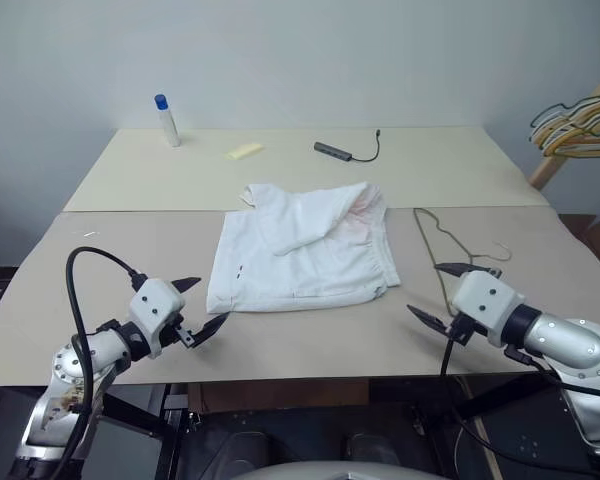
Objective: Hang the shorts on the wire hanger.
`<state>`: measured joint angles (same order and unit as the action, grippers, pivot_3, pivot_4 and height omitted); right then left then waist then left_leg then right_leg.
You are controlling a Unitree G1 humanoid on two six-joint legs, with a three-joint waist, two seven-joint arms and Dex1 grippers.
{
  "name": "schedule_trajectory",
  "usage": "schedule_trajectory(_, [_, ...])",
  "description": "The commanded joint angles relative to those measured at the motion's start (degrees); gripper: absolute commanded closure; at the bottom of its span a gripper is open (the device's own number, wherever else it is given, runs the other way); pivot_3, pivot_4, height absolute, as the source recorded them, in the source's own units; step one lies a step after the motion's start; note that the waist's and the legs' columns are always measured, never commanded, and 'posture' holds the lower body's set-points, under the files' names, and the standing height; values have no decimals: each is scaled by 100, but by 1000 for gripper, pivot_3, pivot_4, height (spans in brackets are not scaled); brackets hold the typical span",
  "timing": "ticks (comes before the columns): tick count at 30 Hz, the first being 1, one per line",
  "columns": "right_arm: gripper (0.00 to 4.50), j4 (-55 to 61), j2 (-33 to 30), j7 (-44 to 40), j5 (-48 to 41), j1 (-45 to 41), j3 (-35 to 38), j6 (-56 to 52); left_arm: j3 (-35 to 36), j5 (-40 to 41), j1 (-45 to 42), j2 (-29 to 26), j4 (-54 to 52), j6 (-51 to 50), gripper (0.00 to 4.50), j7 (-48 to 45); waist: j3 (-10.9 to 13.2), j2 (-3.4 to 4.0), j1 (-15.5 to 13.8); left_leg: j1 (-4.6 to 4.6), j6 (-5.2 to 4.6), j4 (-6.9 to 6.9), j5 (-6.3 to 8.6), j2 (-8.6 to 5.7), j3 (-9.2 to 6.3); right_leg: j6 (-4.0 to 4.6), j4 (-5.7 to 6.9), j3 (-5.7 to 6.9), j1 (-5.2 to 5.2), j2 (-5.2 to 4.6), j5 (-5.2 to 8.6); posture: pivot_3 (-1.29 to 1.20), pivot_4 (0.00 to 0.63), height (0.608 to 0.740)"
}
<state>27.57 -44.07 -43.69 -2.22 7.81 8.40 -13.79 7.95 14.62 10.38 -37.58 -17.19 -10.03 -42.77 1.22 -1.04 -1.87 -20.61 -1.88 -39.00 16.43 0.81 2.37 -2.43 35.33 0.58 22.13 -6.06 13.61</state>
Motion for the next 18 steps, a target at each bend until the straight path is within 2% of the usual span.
schedule_trajectory(1, [0, 74, -94, 19, 33, -114, 53, 130, 151, 118, -26, 18, -192, 244, 12, -68, 0, 0, -17, 0, 0, 0, 0, 0, 0, 0, 0, 0, 0, 0, 0, 54, 0, 740])
schedule_trajectory(11, [0, 1, -97, 6, 85, -205, 21, 151, 108, 10, -65, -5, -235, 144, 12, 59, 0, -2, -44, -1, 0, 0, 0, 0, 1, 1, 0, 1, 0, 2, -1, 49, 0, 740])
schedule_trajectory(18, [0, -180, -110, 22, 156, -394, -72, 188, -28, -433, -240, -511, 257, 478, 12, -283, 0, -1, -30, 0, 0, 0, 0, 2, 2, 3, -1, 0, 2, 7, -1, 35, 0, 740])
